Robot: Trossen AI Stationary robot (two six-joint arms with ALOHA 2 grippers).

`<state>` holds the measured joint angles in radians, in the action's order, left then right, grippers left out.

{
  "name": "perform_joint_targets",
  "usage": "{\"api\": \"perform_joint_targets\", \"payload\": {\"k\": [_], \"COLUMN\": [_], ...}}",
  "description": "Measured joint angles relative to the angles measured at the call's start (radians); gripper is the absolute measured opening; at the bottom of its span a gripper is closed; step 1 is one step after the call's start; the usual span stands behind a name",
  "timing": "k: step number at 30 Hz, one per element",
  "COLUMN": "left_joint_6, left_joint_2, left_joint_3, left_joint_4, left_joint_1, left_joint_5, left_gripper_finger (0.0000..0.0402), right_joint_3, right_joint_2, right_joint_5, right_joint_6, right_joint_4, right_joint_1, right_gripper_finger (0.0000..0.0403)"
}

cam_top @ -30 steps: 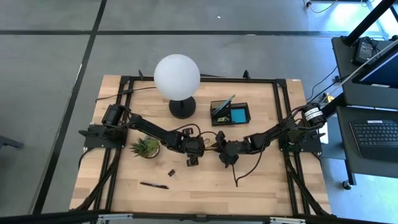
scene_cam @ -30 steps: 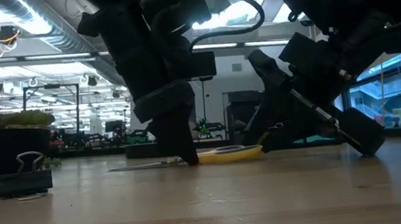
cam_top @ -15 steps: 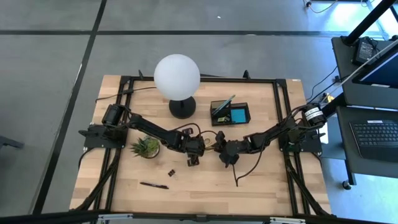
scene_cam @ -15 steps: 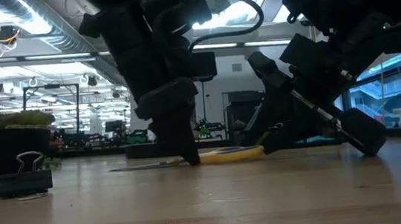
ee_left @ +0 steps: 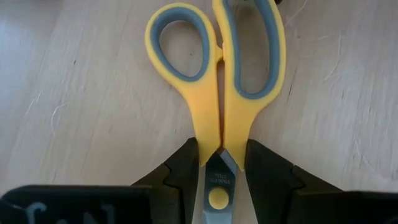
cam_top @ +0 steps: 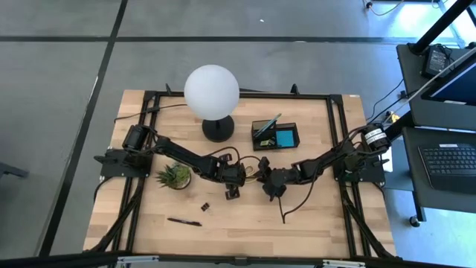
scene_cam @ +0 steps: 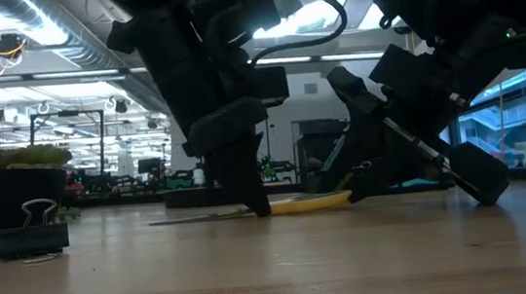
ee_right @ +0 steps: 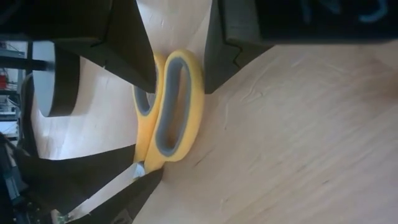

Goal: Pick and place office supplies into organizer
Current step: Put the yellow scissors into the desk organizer

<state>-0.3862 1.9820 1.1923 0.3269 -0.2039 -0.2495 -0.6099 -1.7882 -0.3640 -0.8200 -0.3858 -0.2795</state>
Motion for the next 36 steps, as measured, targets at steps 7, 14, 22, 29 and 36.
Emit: {"api": "perform_joint_targets", "payload": {"k": [7, 14, 22, 29, 36], "left_joint_6": [-0.001, -0.019, -0.047, -0.093, -0.131], "left_joint_2": [0.000, 0.000, 0.000, -0.001, -0.003], "left_joint_3": [0.000, 0.000, 0.000, 0.002, 0.003], "left_joint_4": [-0.003, -0.009, -0.012, -0.016, -0.025], "left_joint_1": [0.001, 0.002, 0.003, 0.003, 0.003], "left_joint_5": [0.023, 0.046, 0.068, 0.080, 0.116], "left_gripper_finger": [0.0108, 0.0108, 0.0107, 0.0107, 0.0107], "right_joint_3": [0.005, 0.005, 0.005, 0.005, 0.005], "right_joint_2": [0.000, 0.000, 0.000, 0.000, 0.000], "right_joint_5": [0.000, -0.002, -0.006, -0.009, -0.008], "right_joint_6": [0.003, 0.008, 0.011, 0.017, 0.019], "right_joint_4": [-0.036, -0.034, -0.047, -0.050, -0.055], "right_joint_1": [0.003, 0.003, 0.003, 0.003, 0.003], "right_gripper_finger": [0.0136, 0.0136, 0.0136, 0.0136, 0.0136]}}
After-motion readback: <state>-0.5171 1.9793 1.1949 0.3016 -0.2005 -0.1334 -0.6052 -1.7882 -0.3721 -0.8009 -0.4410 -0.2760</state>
